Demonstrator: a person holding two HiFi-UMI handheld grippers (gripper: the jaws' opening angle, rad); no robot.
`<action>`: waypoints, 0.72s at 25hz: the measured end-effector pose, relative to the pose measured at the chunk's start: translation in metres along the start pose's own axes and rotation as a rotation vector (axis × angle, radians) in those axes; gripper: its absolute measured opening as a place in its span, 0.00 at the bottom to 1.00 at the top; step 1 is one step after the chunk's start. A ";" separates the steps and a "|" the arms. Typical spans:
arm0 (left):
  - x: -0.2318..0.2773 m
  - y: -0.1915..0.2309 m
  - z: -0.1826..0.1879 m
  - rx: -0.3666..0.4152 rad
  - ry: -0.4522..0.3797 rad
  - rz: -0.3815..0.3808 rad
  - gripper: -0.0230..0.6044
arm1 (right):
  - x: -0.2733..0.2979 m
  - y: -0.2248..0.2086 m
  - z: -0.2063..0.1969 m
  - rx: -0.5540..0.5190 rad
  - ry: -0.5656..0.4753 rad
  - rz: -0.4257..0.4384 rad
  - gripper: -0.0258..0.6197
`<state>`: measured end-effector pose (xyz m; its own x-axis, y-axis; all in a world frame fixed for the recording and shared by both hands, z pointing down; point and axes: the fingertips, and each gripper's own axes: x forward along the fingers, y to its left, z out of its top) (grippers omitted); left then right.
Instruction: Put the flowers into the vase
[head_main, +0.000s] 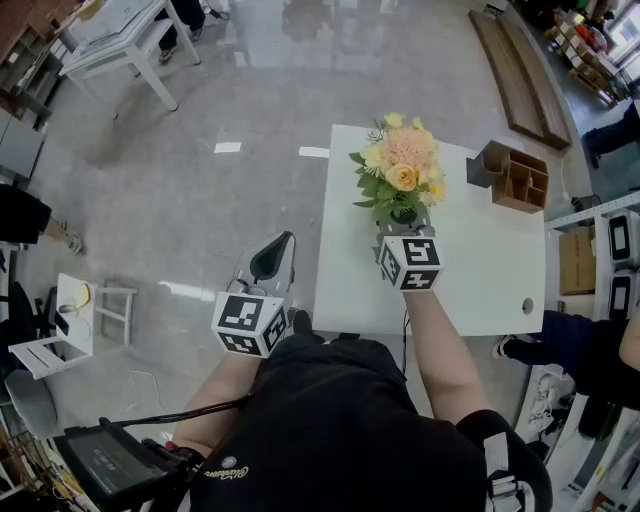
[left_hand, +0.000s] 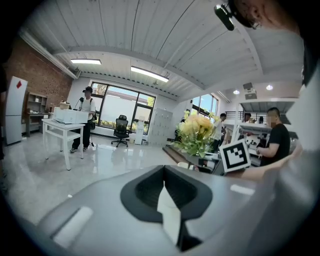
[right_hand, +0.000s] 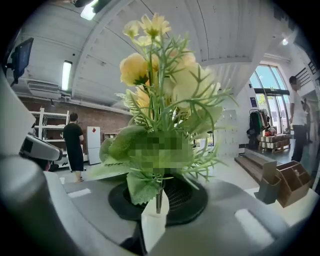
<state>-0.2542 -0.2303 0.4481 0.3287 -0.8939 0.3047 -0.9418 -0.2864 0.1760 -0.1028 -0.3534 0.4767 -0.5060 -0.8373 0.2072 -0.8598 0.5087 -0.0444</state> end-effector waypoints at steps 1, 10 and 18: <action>0.000 -0.001 0.000 0.001 0.000 -0.002 0.05 | 0.001 0.000 -0.004 0.000 0.009 0.000 0.12; 0.001 -0.004 0.004 0.013 -0.005 -0.011 0.05 | 0.004 0.001 -0.032 -0.029 0.078 -0.010 0.12; 0.005 -0.006 -0.001 0.013 0.002 -0.018 0.05 | 0.009 -0.003 -0.035 -0.034 0.096 -0.010 0.13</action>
<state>-0.2474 -0.2329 0.4493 0.3454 -0.8879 0.3038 -0.9367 -0.3064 0.1696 -0.1028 -0.3553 0.5128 -0.4869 -0.8203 0.3001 -0.8613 0.5080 -0.0091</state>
